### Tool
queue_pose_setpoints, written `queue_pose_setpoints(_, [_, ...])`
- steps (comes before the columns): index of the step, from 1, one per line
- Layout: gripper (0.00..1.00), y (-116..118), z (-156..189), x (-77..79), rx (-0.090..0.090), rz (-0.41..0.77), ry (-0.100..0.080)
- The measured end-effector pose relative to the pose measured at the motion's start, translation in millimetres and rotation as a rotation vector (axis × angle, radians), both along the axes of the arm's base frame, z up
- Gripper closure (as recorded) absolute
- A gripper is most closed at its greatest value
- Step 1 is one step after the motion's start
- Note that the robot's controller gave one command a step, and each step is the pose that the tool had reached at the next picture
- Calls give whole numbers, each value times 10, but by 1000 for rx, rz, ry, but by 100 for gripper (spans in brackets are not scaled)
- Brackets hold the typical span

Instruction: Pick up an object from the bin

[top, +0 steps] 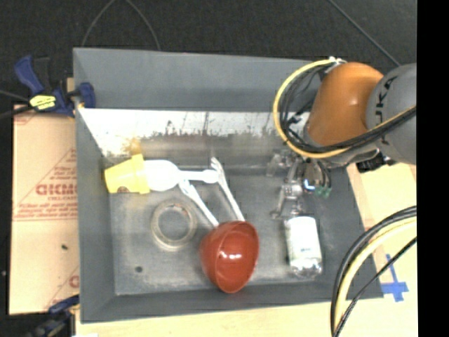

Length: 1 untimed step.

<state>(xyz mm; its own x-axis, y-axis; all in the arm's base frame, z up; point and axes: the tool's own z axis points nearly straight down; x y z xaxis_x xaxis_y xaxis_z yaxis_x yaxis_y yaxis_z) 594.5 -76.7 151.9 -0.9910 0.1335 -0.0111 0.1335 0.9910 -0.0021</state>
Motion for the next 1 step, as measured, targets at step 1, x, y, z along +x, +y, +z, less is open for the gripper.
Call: queue_pose_setpoints(1, [0, 752, -522, -226, 7, -71, 10])
